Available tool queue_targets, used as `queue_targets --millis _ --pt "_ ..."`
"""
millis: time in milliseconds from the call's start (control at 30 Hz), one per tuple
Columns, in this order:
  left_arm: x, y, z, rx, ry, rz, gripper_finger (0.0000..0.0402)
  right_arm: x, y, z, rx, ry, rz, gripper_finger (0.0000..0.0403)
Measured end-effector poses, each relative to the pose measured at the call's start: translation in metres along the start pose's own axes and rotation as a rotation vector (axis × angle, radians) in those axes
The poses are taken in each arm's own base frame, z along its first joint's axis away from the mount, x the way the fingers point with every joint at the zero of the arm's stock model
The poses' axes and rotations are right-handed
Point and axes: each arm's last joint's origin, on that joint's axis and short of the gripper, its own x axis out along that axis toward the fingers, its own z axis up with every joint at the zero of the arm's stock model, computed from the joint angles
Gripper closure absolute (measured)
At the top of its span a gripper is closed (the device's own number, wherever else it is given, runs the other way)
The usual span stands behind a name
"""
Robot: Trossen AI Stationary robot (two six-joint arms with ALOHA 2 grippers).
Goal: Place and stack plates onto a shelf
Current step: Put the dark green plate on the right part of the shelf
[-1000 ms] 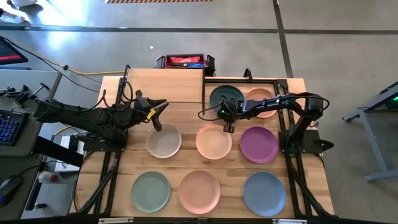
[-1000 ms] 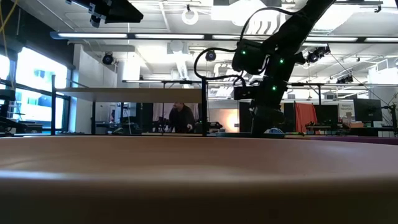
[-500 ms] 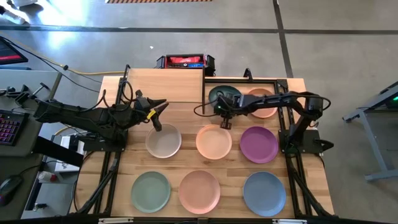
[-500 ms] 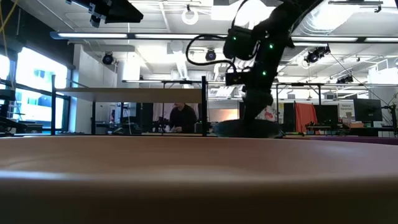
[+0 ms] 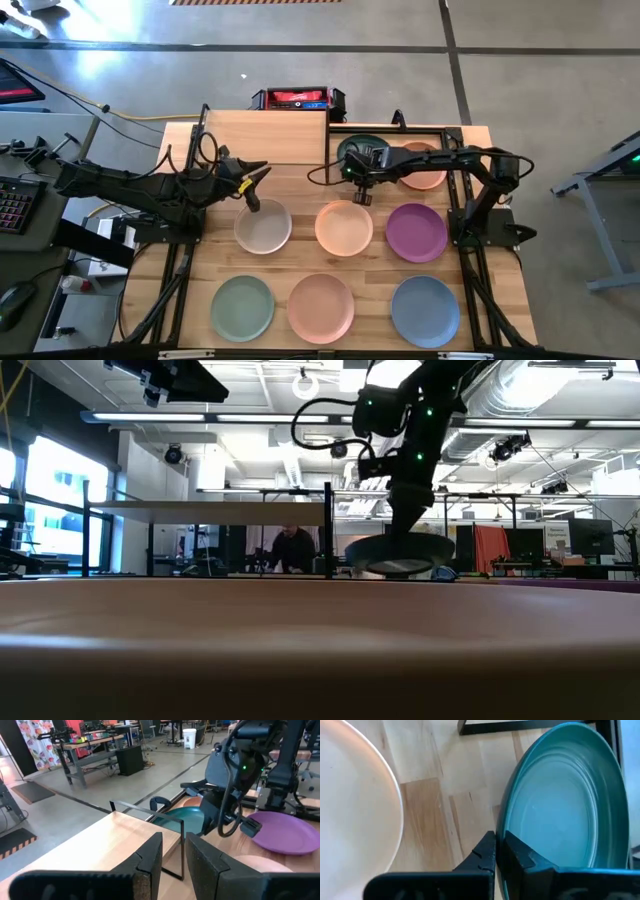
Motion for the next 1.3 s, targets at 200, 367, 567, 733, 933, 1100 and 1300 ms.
queue_targets --millis 200,367,567,733,933,1100,1300 --pt "0.0 0.0 0.0 0.004 0.002 0.0 0.0328 -0.016 -0.001 0.007 0.023 0.025 -0.045 0.0403" --pt "0.0 -0.001 0.0 0.063 0.003 -0.021 0.0328 -0.032 -0.006 0.013 0.045 0.044 -0.093 0.0403" --pt "0.0 -0.001 0.0 0.076 0.003 -0.021 0.0328 -0.054 -0.016 0.021 0.081 0.055 -0.154 0.0403" --pt "0.0 -0.001 0.0 0.076 0.003 -0.021 0.0328 -0.077 -0.025 0.032 0.088 0.023 -0.222 0.0403" --pt "0.0 -0.001 0.0 0.077 0.003 -0.021 0.0328 -0.11 -0.038 0.053 0.098 -0.129 -0.266 0.0403" --pt "-0.001 0.0 0.0 0.072 0.0 -0.022 0.0328 -0.133 -0.047 0.075 0.104 -0.33 -0.285 0.0403" --pt "-0.006 0.005 0.004 0.021 -0.027 -0.023 0.0328 -0.144 -0.05 0.093 0.048 -0.547 -0.229 0.0403"
